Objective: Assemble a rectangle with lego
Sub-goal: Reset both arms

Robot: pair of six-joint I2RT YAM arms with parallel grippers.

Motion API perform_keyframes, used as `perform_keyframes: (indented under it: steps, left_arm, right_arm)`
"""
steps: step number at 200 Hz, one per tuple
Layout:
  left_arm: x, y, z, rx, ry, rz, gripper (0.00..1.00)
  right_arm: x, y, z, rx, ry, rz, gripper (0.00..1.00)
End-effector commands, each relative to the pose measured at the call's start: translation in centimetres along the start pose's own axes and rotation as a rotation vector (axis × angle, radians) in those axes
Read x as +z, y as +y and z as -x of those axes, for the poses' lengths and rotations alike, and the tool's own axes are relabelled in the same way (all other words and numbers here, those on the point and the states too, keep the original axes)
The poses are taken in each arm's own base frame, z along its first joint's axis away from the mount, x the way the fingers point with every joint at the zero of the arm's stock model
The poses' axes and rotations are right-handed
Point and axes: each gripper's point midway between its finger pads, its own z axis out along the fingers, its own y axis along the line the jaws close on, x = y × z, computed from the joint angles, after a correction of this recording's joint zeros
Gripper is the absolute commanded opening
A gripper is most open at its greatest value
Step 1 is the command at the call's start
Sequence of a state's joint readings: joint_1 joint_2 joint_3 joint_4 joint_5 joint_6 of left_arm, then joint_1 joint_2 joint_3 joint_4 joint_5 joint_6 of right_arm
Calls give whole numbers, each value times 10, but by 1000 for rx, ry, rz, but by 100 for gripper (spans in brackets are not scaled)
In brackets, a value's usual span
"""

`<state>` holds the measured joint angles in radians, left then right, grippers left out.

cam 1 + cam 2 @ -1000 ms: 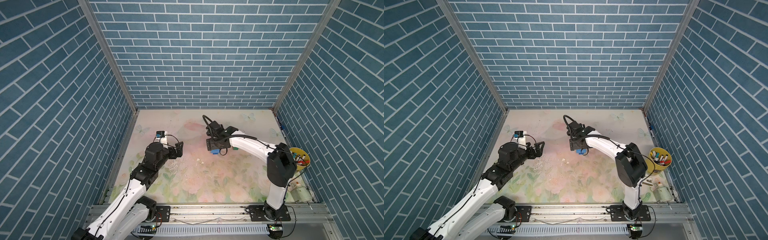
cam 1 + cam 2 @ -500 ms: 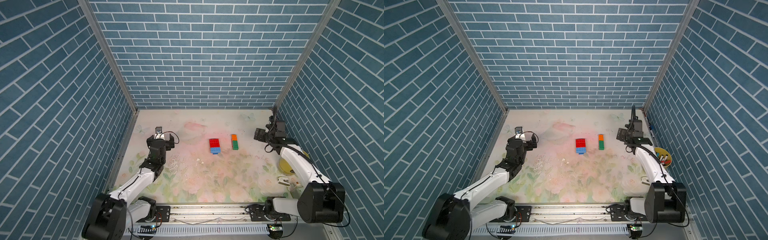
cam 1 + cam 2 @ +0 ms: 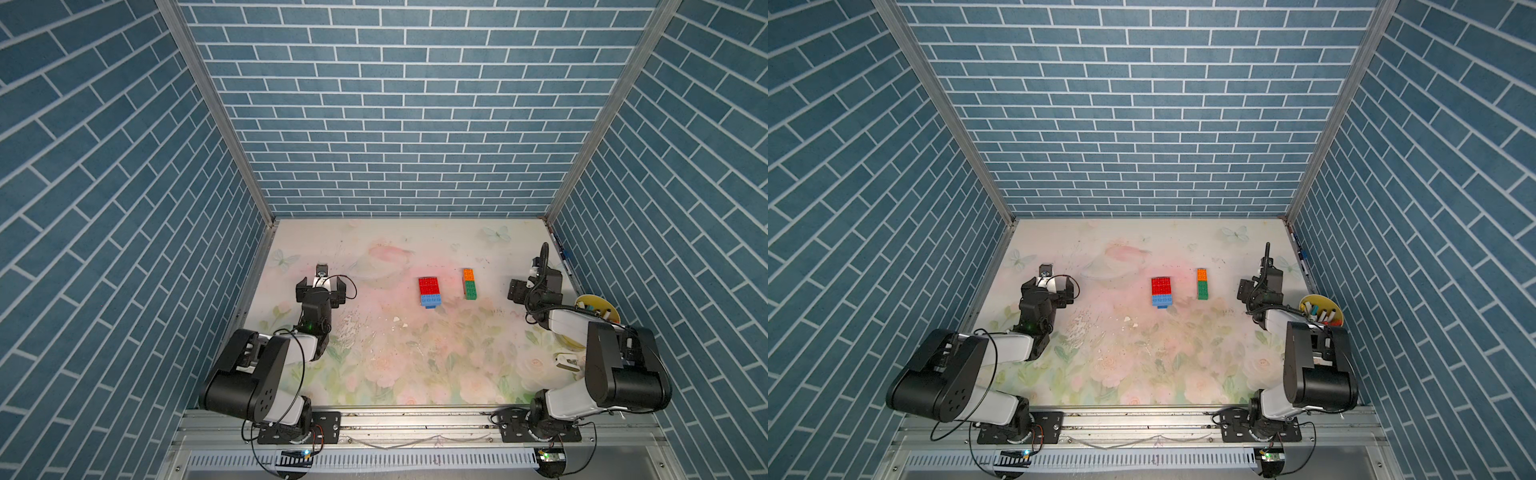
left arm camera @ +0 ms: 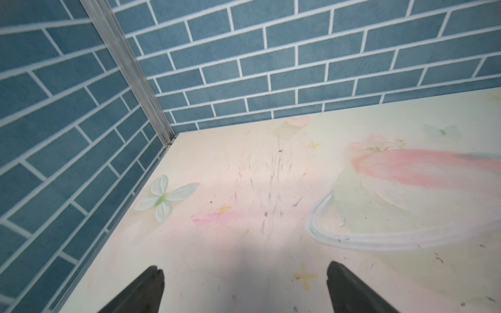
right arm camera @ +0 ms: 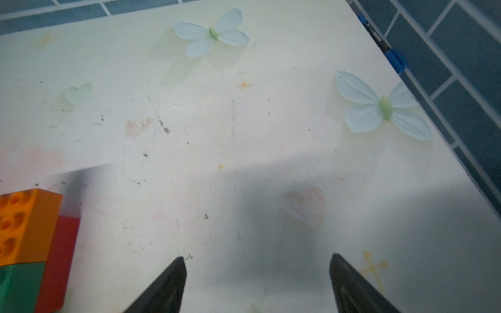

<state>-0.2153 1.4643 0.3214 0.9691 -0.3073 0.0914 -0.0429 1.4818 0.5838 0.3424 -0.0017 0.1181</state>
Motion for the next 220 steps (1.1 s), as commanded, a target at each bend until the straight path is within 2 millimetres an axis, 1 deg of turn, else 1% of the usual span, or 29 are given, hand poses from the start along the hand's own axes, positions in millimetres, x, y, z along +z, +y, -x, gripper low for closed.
perform_keyframes:
  steps: [1,7,19,26,32,40,49,56,62,64,66,69,77,80,83,87,90,96,102,110,116,121,134,220]
  left_arm:
    - [-1,7,18,-31,-97,-34,100]
    - [-1,12,18,-55,-99,-29,100]
    - [-1,24,14,-117,-116,-33,100]
    - [-4,26,10,-140,-137,-61,100]
    - [-8,30,9,-159,-162,-48,100]
    - [-4,30,5,-155,-127,-49,100]
    - [-5,31,6,-163,-148,-47,99]
    - [-4,30,5,-159,-133,-51,100]
    - [-5,31,7,-164,-146,-50,100]
    - [-5,31,6,-164,-144,-51,100]
    - [-5,31,6,-162,-141,-50,100]
    - [-4,31,5,-162,-134,-51,100]
    - [-5,31,6,-163,-141,-51,100]
    - [-4,31,6,-163,-142,-51,100]
    - [-4,31,6,-163,-141,-51,100]
    - [-4,31,5,-162,-135,-52,100]
    - [-4,31,5,-162,-135,-52,100]
    - [-4,31,6,-165,-141,-51,100]
    - [-4,31,5,-163,-137,-50,100]
    - [-4,31,6,-163,-138,-50,100]
    - [-4,32,5,-163,-137,-45,100]
    - [-4,33,5,-164,-137,-33,100]
    - [-5,34,5,-163,-139,-28,100]
    - [-6,34,5,-164,-141,-29,100]
  right_arm:
    - [-13,14,22,-86,-138,80,81]
    - [-15,19,21,-94,-145,111,81]
    - [-16,21,21,-100,-152,122,79]
    - [-17,22,22,-112,-165,131,78]
    - [-19,24,23,-122,-177,139,78]
    - [-22,25,23,-140,-212,144,78]
    - [-24,25,21,-150,-287,141,79]
    - [-21,20,11,-140,-311,121,81]
    - [-19,17,12,-124,-355,104,81]
    - [-18,15,11,-117,-350,98,82]
    - [-17,13,5,-110,-316,91,82]
    - [-14,10,2,-101,-272,76,83]
    - [-5,9,12,-96,-263,72,83]
    - [-4,11,12,-89,-252,96,85]
    - [-4,7,8,-79,-220,95,86]
    - [-5,5,14,-66,-245,97,87]
    - [-5,5,15,-63,-264,101,88]
    - [-4,4,9,-62,-226,97,88]
    - [-4,4,14,-64,-250,94,90]
    - [-4,4,10,-63,-226,90,92]
    - [-4,4,13,-64,-249,92,93]
    - [-4,4,10,-63,-233,90,94]
    - [-4,3,11,-63,-236,89,99]
    - [-5,4,12,-69,-244,79,99]
